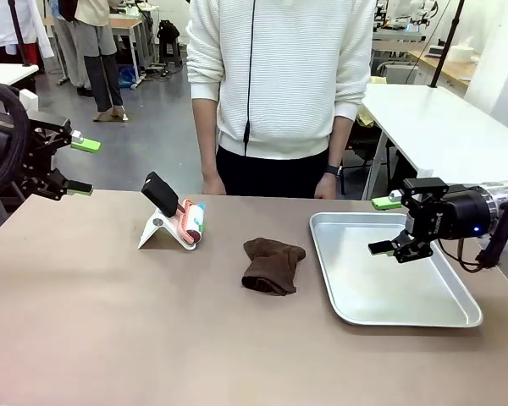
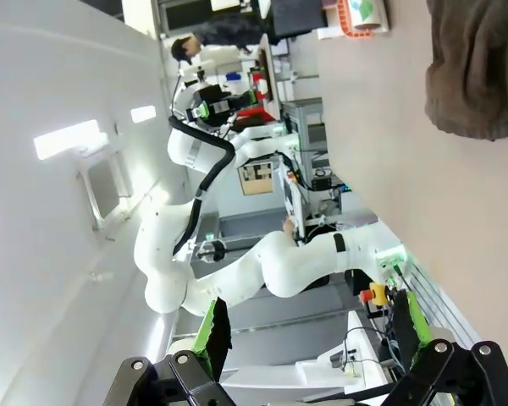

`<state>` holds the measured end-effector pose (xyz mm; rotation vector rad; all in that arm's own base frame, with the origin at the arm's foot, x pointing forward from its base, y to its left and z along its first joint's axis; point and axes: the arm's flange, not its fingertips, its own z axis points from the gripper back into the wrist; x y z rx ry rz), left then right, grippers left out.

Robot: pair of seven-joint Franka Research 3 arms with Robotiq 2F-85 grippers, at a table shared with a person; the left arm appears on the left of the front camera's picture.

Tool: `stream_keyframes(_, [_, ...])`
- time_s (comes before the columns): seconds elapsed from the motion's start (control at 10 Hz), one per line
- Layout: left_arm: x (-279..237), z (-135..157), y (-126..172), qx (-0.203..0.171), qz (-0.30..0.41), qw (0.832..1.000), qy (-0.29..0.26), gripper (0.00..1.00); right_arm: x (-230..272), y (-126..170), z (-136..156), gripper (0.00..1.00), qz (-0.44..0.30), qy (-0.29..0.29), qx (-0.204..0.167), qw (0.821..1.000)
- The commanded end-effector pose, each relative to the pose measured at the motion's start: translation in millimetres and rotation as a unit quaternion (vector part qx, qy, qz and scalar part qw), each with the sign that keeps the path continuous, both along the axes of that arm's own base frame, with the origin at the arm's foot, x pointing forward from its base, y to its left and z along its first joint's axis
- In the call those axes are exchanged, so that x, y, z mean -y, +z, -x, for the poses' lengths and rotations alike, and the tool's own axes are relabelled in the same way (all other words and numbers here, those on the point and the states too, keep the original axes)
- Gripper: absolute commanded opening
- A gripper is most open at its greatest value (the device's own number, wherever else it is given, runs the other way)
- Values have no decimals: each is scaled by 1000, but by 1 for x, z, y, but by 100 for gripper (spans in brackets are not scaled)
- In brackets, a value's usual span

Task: Clean the surface of the table.
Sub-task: Return the Lint Roller and towel to their original positions.

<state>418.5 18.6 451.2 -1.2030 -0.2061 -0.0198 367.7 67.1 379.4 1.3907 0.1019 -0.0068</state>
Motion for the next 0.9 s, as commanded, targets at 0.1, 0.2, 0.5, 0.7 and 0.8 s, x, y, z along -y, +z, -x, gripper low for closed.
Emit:
stream_keyframes(0.1, [3,6,1,2,1,1000,-5,100,3,6,2,100,3,1,-10,1000])
stream_keyframes(0.2, [3,6,1,2,1,1000,-5,100,3,6,2,100,3,1,-10,1000])
stream_keyframes(0.5, [3,6,1,2,1,1000,-5,100,3,6,2,100,3,1,-10,1000])
stream_keyframes(0.7, [3,6,1,2,1,1000,-5,100,3,6,2,100,3,1,-10,1000])
stream_keyframes(0.8, [3,6,1,2,1,1000,-5,100,3,6,2,100,3,1,-10,1000])
